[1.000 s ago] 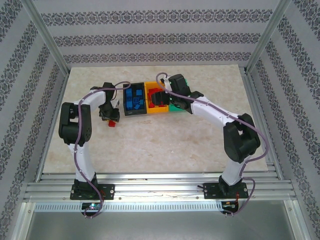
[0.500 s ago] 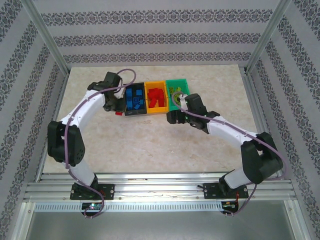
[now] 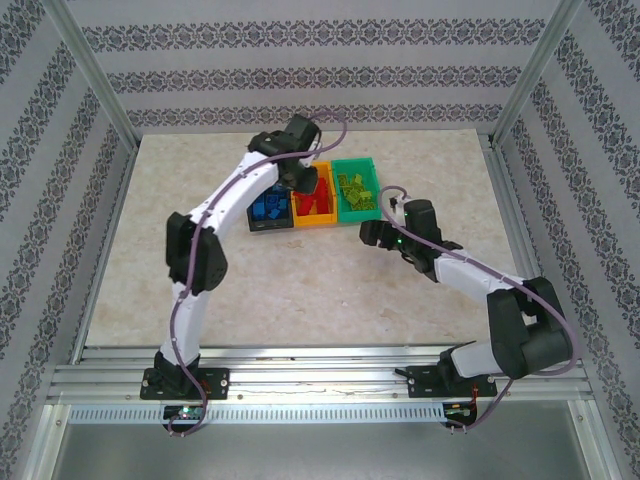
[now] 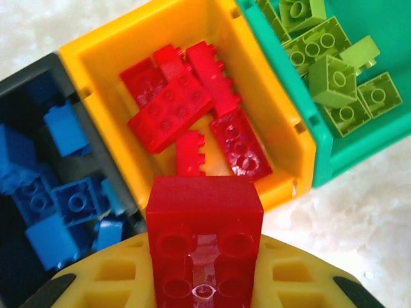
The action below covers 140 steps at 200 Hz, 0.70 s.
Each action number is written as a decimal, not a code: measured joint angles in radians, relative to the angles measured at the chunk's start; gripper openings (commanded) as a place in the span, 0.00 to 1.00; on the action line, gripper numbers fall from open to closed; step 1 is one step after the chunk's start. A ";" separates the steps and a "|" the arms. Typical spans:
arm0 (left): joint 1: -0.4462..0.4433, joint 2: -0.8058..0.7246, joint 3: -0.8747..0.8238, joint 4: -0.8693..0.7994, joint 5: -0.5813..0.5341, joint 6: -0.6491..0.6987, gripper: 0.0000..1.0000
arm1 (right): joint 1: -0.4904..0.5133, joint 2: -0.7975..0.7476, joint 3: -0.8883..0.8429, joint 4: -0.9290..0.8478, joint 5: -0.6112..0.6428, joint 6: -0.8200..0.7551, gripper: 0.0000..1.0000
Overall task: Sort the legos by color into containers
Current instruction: Place the lego in the container.
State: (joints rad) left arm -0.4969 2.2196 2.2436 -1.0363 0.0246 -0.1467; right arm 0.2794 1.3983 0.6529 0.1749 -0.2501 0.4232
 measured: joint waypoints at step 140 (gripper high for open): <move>-0.026 0.350 0.399 -0.170 -0.010 0.068 0.71 | -0.055 -0.082 -0.075 0.115 -0.047 0.072 0.79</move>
State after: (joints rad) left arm -0.5224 2.5698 2.6427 -1.2060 0.0143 -0.0788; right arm 0.2241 1.3159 0.5781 0.2901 -0.2974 0.4957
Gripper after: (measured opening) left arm 0.697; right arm 0.787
